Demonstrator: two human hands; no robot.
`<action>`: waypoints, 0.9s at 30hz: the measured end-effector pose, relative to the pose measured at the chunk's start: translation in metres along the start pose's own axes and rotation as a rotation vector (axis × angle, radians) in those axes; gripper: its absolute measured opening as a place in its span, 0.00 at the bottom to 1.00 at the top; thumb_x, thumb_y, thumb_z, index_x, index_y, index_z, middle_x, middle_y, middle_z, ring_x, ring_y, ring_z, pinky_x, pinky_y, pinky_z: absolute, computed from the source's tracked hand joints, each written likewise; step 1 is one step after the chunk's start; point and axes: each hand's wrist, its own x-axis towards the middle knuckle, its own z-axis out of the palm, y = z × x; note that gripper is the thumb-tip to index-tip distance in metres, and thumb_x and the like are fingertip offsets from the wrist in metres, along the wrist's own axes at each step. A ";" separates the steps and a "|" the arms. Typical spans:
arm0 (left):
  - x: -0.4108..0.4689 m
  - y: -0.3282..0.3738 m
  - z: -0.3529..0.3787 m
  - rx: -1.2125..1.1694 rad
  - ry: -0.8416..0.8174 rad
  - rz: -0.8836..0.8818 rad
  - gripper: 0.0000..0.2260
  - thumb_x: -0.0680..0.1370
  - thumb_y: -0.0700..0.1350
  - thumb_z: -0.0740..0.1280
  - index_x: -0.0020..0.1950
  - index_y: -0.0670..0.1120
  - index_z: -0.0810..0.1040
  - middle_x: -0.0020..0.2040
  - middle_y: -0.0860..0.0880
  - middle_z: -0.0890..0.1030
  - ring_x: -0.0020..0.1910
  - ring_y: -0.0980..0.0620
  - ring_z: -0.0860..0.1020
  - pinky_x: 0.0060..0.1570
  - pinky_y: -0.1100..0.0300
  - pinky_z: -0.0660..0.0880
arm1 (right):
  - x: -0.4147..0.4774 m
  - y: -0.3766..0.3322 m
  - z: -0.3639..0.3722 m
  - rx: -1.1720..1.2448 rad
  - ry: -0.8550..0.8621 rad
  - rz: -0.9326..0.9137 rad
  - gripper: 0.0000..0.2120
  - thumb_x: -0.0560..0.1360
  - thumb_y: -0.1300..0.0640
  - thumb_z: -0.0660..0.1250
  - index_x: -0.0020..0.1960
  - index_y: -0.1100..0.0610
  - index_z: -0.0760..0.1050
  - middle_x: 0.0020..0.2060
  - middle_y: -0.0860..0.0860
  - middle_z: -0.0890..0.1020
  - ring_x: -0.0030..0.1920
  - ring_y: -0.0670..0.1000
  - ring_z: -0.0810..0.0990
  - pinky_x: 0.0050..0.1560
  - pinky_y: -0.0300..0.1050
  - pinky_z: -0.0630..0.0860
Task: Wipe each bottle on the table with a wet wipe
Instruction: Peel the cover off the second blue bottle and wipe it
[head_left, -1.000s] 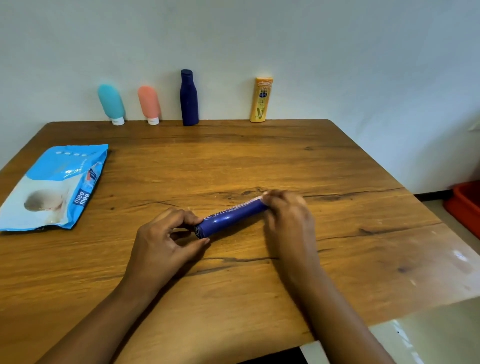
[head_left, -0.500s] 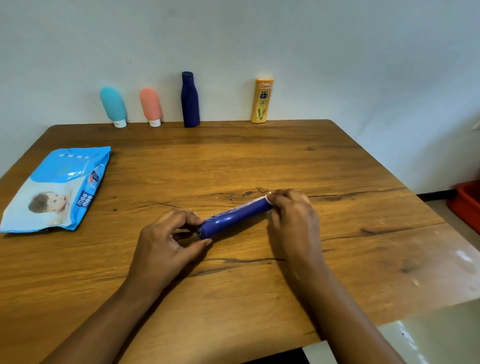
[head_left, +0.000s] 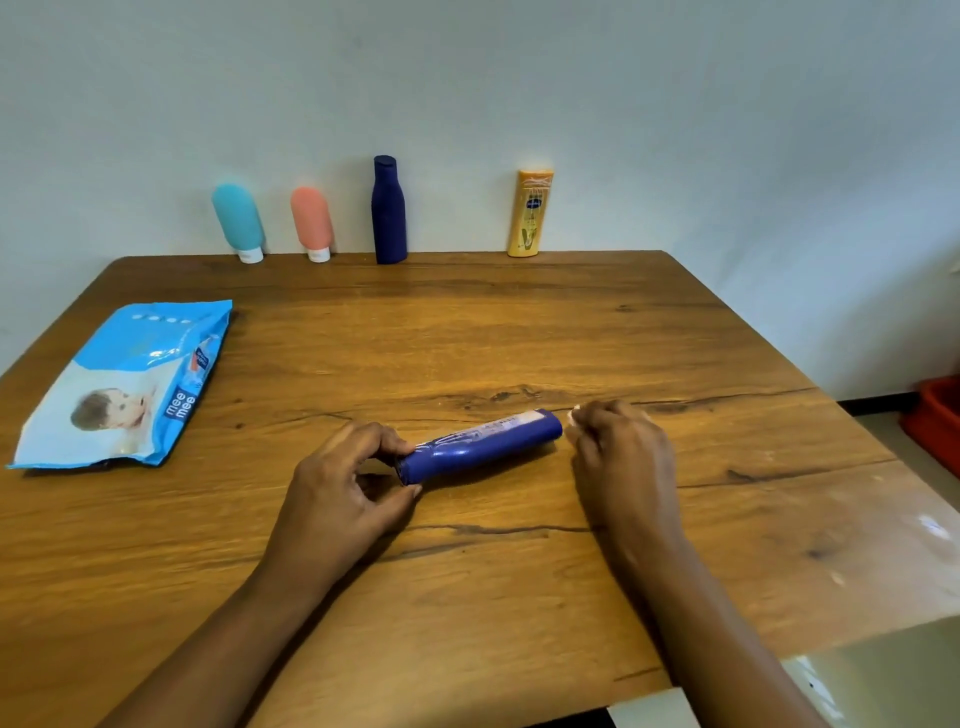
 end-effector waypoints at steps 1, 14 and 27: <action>0.001 0.000 0.001 0.002 -0.013 -0.014 0.19 0.64 0.37 0.78 0.47 0.52 0.76 0.48 0.60 0.75 0.50 0.63 0.74 0.44 0.71 0.73 | 0.001 -0.001 -0.002 0.049 0.046 0.015 0.09 0.74 0.63 0.67 0.53 0.58 0.81 0.48 0.51 0.81 0.48 0.50 0.78 0.50 0.41 0.73; 0.000 0.004 -0.007 -0.180 -0.141 -0.355 0.16 0.64 0.44 0.79 0.46 0.57 0.80 0.40 0.52 0.80 0.35 0.61 0.78 0.35 0.75 0.72 | -0.022 -0.039 -0.001 0.282 0.069 -0.072 0.14 0.73 0.66 0.66 0.58 0.57 0.79 0.52 0.50 0.80 0.54 0.49 0.76 0.54 0.49 0.77; -0.004 0.008 -0.004 -0.155 -0.151 -0.362 0.16 0.61 0.42 0.80 0.44 0.53 0.79 0.35 0.52 0.79 0.32 0.62 0.74 0.33 0.71 0.72 | -0.033 -0.073 0.022 -0.123 -0.137 -0.209 0.11 0.68 0.66 0.71 0.49 0.57 0.80 0.47 0.51 0.80 0.46 0.51 0.76 0.37 0.40 0.75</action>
